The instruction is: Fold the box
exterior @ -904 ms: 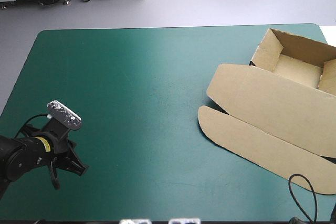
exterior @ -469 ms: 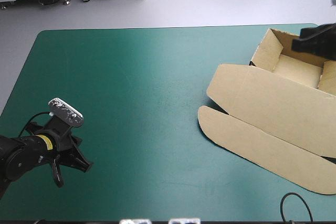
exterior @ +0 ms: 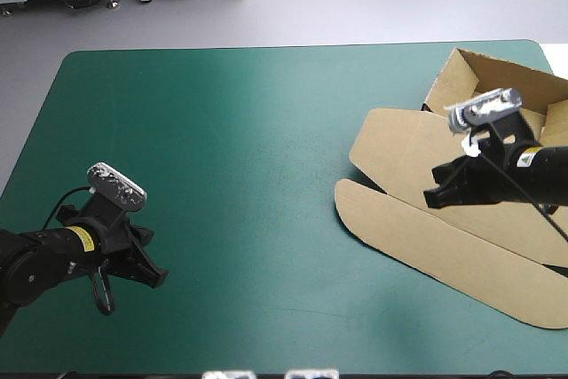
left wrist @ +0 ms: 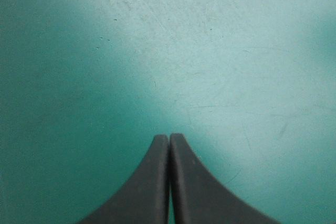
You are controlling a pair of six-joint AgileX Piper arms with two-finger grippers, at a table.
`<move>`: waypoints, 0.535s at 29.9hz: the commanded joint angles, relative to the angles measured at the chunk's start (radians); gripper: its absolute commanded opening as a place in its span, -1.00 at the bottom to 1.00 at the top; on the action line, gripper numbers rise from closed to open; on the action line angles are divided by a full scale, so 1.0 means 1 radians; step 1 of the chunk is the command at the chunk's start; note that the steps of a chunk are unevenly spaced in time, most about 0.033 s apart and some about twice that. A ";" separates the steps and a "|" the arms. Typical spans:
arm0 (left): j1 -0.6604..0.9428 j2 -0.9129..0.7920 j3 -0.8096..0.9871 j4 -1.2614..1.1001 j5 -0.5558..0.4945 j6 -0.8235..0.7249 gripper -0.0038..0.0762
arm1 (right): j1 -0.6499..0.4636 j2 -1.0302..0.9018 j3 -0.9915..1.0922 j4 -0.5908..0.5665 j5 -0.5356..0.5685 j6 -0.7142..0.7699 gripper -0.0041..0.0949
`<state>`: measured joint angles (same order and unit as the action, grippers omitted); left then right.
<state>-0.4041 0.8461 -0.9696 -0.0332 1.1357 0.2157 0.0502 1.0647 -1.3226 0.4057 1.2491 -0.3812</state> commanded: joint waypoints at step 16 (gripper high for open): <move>-0.001 -0.060 0.180 -0.119 -0.113 -0.014 -0.92 | 0.010 -0.468 0.537 -0.021 -0.189 -0.168 -0.95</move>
<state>-0.4041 0.8219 -0.8078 -0.1091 1.0983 0.2133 0.0584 0.6475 -0.7991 0.3831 1.1356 -0.5291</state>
